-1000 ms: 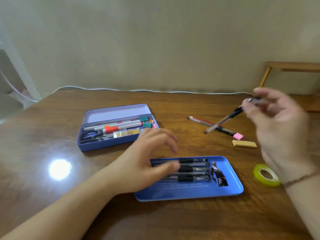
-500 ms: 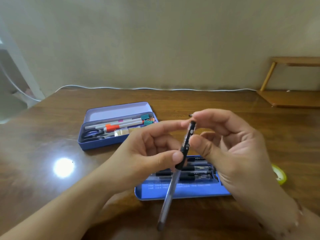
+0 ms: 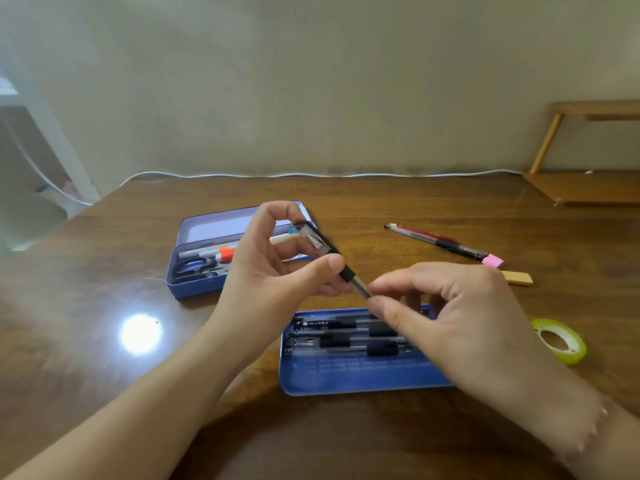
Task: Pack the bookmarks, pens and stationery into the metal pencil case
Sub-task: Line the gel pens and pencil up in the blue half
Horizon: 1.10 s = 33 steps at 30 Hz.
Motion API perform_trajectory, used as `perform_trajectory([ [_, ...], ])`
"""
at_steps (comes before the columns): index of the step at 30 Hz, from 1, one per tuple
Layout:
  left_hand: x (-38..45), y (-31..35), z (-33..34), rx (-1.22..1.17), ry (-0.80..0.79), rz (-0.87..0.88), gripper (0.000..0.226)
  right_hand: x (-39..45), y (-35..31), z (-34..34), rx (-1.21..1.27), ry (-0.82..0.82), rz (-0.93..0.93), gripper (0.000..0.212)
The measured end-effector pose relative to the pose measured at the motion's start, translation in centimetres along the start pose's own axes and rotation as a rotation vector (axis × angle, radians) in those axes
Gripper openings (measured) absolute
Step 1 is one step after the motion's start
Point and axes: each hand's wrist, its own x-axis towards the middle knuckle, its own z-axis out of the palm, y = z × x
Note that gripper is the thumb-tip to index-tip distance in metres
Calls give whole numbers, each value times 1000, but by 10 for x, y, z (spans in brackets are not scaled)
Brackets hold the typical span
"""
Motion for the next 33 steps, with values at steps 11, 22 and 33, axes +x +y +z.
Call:
perform_trajectory([
  [11, 10, -11, -28, 635, -251, 47, 8, -2, 18, -17, -370, -434, -194, 20],
  [22, 10, -13, -35, 1061, -534, 102, 13, -4, 19, 4, -477, -395, -223, 22],
  [33, -1, -8, -21, 1070, -716, 95, 49, 36, 83, -35, -608, -53, 273, 46],
])
